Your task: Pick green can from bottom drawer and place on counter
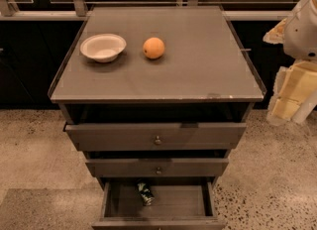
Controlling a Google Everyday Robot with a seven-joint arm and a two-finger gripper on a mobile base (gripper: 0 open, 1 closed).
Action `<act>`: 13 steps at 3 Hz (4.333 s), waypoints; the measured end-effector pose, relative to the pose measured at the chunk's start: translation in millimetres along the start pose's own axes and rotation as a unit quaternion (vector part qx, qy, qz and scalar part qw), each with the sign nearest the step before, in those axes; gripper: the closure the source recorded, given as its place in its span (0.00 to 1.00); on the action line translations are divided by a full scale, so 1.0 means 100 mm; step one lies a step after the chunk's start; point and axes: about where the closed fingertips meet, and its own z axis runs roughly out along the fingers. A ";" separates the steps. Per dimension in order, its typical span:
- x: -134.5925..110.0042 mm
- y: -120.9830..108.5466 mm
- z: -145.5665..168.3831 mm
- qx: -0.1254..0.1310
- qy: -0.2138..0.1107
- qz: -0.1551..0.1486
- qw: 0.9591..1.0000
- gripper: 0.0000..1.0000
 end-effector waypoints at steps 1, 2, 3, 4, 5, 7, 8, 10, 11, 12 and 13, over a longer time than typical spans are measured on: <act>0.00 0.00 0.00 0.000 0.000 0.000 1.000 0.00; 0.03 0.03 0.03 0.007 -0.004 0.006 1.000 0.00; 0.07 0.31 0.15 0.018 -0.037 0.049 0.998 0.00; 0.18 0.67 0.65 0.007 -0.076 0.119 0.990 0.00; 0.19 0.97 1.58 -0.041 -0.102 0.165 0.980 0.00; 0.15 0.86 2.48 -0.034 -0.142 0.198 0.969 0.00; 0.16 1.04 2.44 -0.018 -0.159 0.216 0.963 0.00; 0.11 1.44 3.36 -0.028 -0.261 0.287 0.921 0.00; 0.04 1.53 3.87 -0.063 -0.283 0.299 0.909 0.00; 0.01 1.61 4.00 -0.080 -0.288 0.305 0.904 0.00; 0.04 1.63 4.00 -0.073 -0.283 0.312 0.904 0.00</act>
Offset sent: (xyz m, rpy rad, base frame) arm -0.0094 -0.0071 -0.0215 0.0281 -0.0236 -0.0387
